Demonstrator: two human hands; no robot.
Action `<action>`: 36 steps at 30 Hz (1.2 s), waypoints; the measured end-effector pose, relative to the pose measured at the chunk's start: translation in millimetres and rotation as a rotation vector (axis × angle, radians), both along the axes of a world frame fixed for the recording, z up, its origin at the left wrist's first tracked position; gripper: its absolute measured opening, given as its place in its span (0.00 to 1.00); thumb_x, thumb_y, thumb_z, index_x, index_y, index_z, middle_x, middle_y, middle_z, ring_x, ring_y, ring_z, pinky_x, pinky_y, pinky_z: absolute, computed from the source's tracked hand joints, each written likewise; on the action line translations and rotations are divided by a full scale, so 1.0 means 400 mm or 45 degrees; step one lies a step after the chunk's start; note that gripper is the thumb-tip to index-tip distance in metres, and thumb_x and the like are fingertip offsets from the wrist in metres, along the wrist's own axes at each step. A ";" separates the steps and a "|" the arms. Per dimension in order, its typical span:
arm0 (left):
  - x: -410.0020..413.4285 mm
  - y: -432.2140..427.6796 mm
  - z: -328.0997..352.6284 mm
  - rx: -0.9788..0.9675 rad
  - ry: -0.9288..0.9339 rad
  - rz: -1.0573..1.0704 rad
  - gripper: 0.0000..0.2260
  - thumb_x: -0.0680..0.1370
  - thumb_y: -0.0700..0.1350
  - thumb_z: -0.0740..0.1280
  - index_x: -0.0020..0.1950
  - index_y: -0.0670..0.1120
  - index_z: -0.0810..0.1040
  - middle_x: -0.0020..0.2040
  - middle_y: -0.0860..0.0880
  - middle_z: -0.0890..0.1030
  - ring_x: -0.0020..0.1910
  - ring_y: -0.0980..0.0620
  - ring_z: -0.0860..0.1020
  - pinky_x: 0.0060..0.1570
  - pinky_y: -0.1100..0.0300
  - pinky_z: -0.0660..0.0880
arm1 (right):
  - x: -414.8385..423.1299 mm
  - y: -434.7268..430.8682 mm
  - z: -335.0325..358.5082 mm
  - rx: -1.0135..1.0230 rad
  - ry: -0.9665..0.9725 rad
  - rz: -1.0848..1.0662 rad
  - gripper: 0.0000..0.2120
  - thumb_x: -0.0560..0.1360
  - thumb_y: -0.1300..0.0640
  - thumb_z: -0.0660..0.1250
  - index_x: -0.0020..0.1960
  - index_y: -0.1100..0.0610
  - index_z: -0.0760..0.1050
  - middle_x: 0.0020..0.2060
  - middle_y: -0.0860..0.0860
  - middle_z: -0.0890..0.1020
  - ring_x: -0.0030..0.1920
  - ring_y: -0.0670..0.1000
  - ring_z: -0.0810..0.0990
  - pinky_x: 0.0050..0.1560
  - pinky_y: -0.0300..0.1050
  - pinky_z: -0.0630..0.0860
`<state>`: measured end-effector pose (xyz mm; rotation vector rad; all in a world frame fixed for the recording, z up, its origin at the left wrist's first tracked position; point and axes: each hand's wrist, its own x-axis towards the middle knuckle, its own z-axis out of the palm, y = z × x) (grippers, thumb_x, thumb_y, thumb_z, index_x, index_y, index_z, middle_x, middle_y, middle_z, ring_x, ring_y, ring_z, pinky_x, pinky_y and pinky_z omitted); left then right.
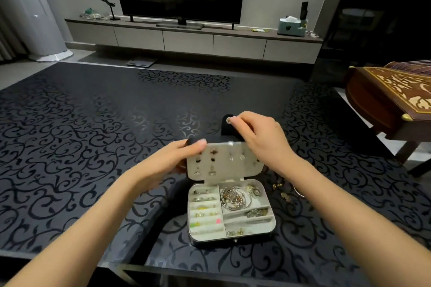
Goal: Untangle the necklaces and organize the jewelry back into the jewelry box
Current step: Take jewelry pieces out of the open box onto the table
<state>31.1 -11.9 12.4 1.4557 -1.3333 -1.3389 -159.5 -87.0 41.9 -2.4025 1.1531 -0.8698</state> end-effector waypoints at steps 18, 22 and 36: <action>-0.023 -0.030 -0.129 -0.096 -0.278 0.471 0.08 0.79 0.49 0.61 0.54 0.50 0.78 0.49 0.53 0.83 0.49 0.54 0.80 0.50 0.59 0.72 | -0.082 0.090 -0.169 0.040 0.314 -0.034 0.06 0.73 0.48 0.68 0.43 0.47 0.83 0.35 0.43 0.77 0.42 0.47 0.70 0.47 0.40 0.65; -0.039 -0.013 -0.135 -0.195 -0.512 0.472 0.06 0.79 0.45 0.61 0.48 0.48 0.78 0.43 0.49 0.82 0.42 0.52 0.77 0.40 0.61 0.67 | -0.068 0.093 -0.182 0.094 0.389 -0.053 0.09 0.72 0.43 0.67 0.47 0.45 0.82 0.34 0.43 0.73 0.43 0.47 0.68 0.47 0.39 0.62; -0.145 0.051 -0.136 -0.576 -0.829 0.456 0.07 0.74 0.38 0.67 0.46 0.49 0.81 0.50 0.55 0.78 0.54 0.55 0.73 0.54 0.64 0.65 | -0.004 0.087 -0.178 0.053 0.825 -0.091 0.12 0.74 0.48 0.64 0.50 0.55 0.78 0.50 0.51 0.79 0.55 0.53 0.73 0.57 0.46 0.65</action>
